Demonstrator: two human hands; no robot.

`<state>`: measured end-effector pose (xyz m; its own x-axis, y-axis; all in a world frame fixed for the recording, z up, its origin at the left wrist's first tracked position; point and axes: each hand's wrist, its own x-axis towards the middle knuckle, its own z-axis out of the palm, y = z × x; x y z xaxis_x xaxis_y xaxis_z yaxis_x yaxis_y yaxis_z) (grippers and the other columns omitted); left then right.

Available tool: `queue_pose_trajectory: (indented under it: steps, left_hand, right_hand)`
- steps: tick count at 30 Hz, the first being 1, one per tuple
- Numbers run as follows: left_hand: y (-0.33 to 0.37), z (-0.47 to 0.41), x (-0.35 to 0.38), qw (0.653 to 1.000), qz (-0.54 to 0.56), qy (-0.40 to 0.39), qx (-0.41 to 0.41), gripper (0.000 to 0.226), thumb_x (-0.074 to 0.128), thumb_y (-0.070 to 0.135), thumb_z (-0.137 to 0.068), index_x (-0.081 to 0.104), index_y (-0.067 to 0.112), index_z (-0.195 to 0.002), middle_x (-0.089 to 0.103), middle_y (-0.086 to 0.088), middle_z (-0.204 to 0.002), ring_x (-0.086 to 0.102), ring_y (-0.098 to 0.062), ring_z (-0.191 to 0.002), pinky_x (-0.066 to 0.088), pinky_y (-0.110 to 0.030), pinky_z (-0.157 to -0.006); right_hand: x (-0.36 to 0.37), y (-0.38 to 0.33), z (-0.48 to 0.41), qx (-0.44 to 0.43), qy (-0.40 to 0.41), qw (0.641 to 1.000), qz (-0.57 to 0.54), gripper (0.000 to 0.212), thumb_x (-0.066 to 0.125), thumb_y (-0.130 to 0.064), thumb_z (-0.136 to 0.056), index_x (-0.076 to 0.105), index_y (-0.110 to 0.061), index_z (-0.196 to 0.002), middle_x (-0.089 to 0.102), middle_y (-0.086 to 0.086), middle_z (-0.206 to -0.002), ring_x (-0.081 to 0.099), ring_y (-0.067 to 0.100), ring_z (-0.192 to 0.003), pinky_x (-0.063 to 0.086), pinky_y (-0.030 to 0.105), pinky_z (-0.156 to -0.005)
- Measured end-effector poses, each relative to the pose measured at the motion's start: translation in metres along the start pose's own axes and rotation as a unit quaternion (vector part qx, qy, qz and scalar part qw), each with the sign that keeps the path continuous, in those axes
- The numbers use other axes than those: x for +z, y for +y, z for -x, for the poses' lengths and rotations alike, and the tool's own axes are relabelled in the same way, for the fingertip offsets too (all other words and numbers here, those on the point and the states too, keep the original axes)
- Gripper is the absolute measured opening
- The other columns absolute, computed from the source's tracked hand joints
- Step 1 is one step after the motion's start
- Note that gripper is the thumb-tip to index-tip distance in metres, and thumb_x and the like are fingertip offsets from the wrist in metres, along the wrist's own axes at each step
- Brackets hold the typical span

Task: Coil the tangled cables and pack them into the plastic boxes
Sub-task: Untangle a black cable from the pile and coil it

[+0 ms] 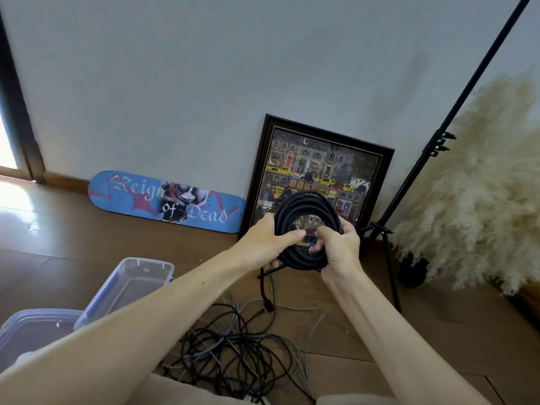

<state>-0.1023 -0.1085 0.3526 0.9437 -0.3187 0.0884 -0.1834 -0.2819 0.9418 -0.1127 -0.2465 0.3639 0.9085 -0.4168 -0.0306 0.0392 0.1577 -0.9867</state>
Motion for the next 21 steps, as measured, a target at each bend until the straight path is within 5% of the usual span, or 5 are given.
queue_pose_trajectory:
  steps: [6,11,15,18,21]
  left_hand:
    - [0.002,0.003,-0.012,0.985,-0.142,0.091,0.036,0.029,0.054,0.029,-0.091,0.050,0.003,-0.101,0.060,-0.013,-0.087,0.060,-0.027,-0.074,0.052,-0.041,-0.065]
    - [0.021,0.014,-0.021,0.868,-0.459,0.133,0.132,0.021,0.048,0.029,-0.094,0.036,0.012,-0.098,0.049,0.001,-0.071,0.046,-0.025,-0.062,0.027,-0.030,-0.048]
    - [0.023,0.021,-0.016,0.745,-0.637,0.108,0.164,0.019,0.045,0.022,-0.094,0.037,0.012,-0.109,0.058,0.000,-0.078,0.052,-0.027,-0.062,0.016,-0.028,-0.044]
    - [0.021,0.021,-0.011,0.720,-0.664,0.062,0.189,0.018,0.045,0.020,-0.093,0.039,0.013,-0.108,0.065,-0.004,-0.092,0.065,-0.029,-0.081,0.015,-0.029,-0.044]
    - [0.017,0.020,-0.005,0.703,-0.679,0.043,0.208,0.026,0.045,0.020,-0.094,0.040,0.010,-0.117,0.067,-0.005,-0.097,0.066,-0.030,-0.084,0.015,-0.030,-0.043]
  right_hand:
    - [-0.001,0.003,0.005,0.028,-0.121,0.989,0.082,0.026,0.056,0.006,-0.088,0.059,-0.010,-0.108,0.057,-0.001,-0.051,0.059,0.020,-0.053,0.053,0.045,-0.081]
    - [-0.001,-0.003,0.001,-0.062,-0.158,0.965,0.202,0.055,0.075,-0.008,-0.081,0.045,-0.020,-0.126,0.061,-0.003,-0.104,0.060,0.008,-0.095,0.048,0.019,-0.076]
    - [-0.004,0.003,-0.006,-0.244,-0.142,0.878,0.386,0.096,0.083,-0.016,-0.070,0.024,-0.033,-0.144,0.049,-0.003,-0.115,0.052,0.015,-0.108,0.045,0.034,-0.096]
    - [-0.004,0.009,-0.006,-0.337,-0.144,0.785,0.501,0.094,0.080,-0.020,-0.069,0.027,-0.030,-0.145,0.047,-0.004,-0.124,0.047,0.020,-0.116,0.036,0.048,-0.106]
    - [-0.002,0.007,0.001,-0.330,-0.218,0.771,0.499,0.087,0.075,-0.010,-0.069,0.033,-0.032,-0.142,0.056,-0.011,-0.109,0.052,0.011,-0.104,0.042,0.048,-0.100]
